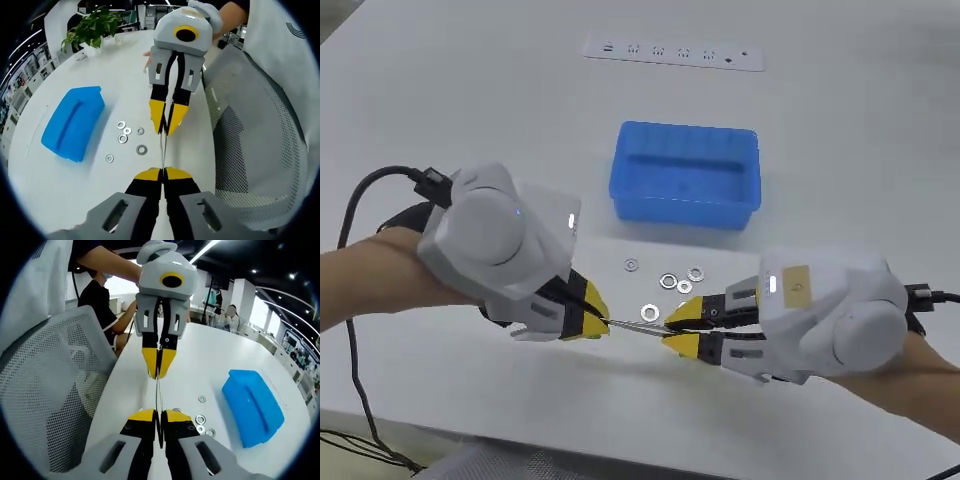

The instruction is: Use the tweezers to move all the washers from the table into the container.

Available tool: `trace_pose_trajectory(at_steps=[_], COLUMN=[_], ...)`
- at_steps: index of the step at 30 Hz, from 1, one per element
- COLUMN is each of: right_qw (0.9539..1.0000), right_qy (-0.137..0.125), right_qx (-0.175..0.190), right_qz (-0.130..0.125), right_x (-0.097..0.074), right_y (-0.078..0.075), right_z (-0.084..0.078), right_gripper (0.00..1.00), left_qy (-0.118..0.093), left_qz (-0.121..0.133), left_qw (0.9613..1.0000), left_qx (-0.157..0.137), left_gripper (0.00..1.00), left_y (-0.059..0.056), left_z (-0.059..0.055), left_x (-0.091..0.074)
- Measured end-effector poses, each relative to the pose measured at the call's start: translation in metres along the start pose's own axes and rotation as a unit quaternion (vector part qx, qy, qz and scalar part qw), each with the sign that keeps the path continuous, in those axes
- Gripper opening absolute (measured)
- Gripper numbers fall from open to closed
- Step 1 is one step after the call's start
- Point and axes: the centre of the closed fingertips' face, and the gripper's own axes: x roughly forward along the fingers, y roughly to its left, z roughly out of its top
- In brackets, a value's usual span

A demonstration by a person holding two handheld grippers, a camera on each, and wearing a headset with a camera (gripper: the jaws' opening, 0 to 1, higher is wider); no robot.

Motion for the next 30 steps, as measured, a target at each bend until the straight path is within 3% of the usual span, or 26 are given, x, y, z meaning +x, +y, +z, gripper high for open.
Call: trace_pose_trajectory(at_steps=[6,12,17,18,30], right_qw=[0.9999,0.9999,0.9999,0.9998,0.9995], right_qy=[-0.009,-0.009,-0.013,-0.015,-0.024], right_qx=[0.01,0.008,0.009,0.009,0.022], right_qz=[0.001,0.0,-0.005,-0.004,-0.005], right_x=[0.001,0.001,0.0,-0.001,-0.005], right_y=[0.003,0.0,-0.004,-0.003,-0.003], right_z=[0.001,0.0,0.001,0.002,-0.002], right_gripper=[0.06,0.06,0.06,0.06,0.06], left_qy=[-0.023,-0.057,-0.068,-0.079,-0.106], left_qz=[0.012,0.04,0.051,0.059,0.06], left_qw=[0.9996,0.9968,0.995,0.9934,0.991], left_qx=[0.013,0.04,0.052,0.057,0.054], left_gripper=[0.05,0.05,0.05,0.05,0.05], left_y=[-0.001,0.0,-0.001,0.001,0.001], left_z=[0.01,0.034,0.046,0.051,0.063], left_x=[-0.011,-0.019,-0.021,-0.021,-0.018])
